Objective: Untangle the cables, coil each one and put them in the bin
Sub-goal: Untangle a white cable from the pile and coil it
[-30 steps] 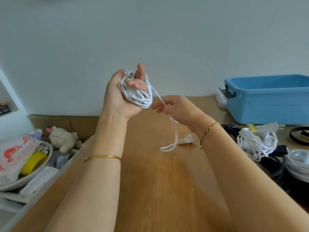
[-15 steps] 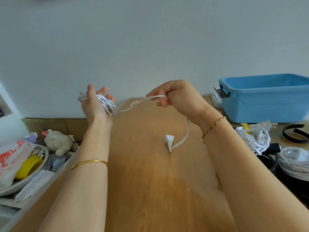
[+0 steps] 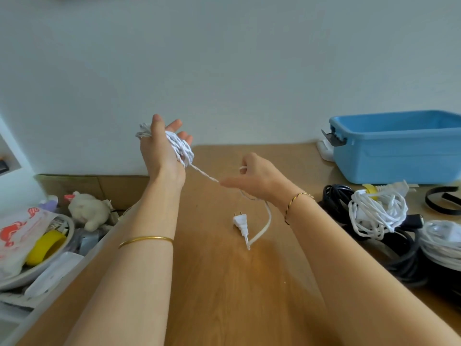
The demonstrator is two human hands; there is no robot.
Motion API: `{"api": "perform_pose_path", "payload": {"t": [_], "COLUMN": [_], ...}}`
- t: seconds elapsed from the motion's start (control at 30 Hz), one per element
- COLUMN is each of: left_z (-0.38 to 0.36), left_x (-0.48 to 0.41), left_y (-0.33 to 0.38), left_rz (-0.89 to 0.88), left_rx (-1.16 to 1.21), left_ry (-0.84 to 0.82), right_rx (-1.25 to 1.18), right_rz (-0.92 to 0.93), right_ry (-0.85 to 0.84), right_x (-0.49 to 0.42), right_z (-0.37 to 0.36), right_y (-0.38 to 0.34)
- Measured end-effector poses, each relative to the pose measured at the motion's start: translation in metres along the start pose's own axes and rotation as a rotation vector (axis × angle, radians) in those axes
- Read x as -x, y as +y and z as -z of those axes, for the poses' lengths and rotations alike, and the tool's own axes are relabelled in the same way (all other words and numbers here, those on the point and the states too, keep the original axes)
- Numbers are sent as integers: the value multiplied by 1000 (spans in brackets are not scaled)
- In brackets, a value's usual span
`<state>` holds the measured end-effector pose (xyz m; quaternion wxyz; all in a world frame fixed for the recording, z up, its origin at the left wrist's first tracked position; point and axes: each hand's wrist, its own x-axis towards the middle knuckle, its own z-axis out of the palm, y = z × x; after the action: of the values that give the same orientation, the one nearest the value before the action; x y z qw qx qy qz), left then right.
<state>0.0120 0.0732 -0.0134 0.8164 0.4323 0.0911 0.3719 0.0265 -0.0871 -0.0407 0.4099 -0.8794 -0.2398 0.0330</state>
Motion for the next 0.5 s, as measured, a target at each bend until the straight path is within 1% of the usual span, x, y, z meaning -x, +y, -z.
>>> {"api": "perform_pose_path", "payload": {"t": [0.03, 0.1, 0.17, 0.23, 0.3, 0.37, 0.43, 0.5], "left_z": [-2, -3, -1, 3, 6, 7, 7, 10], "left_x": [1, 2, 1, 0, -2, -2, -3, -4], "left_y": [2, 7, 11, 12, 9, 4, -3, -11], "left_rz": [8, 5, -9, -33, -73, -165, -346, -508], "left_rx": [29, 76, 110, 116, 74, -60, -307, -638], "left_ry": [-13, -26, -29, -13, 11, 5, -66, -192], "right_rx": [61, 216, 310, 373, 412, 393, 298, 138], "right_rz": [18, 67, 104, 127, 166, 215, 265, 331], "right_ry": [-60, -256, -435, -521, -529, -498, -447, -369], "right_x": [2, 5, 9, 12, 15, 18, 22, 25], "right_z": [0, 0, 0, 6, 17, 23, 27, 33], "right_y": [1, 0, -5, -15, -25, -31, -35, -39]}}
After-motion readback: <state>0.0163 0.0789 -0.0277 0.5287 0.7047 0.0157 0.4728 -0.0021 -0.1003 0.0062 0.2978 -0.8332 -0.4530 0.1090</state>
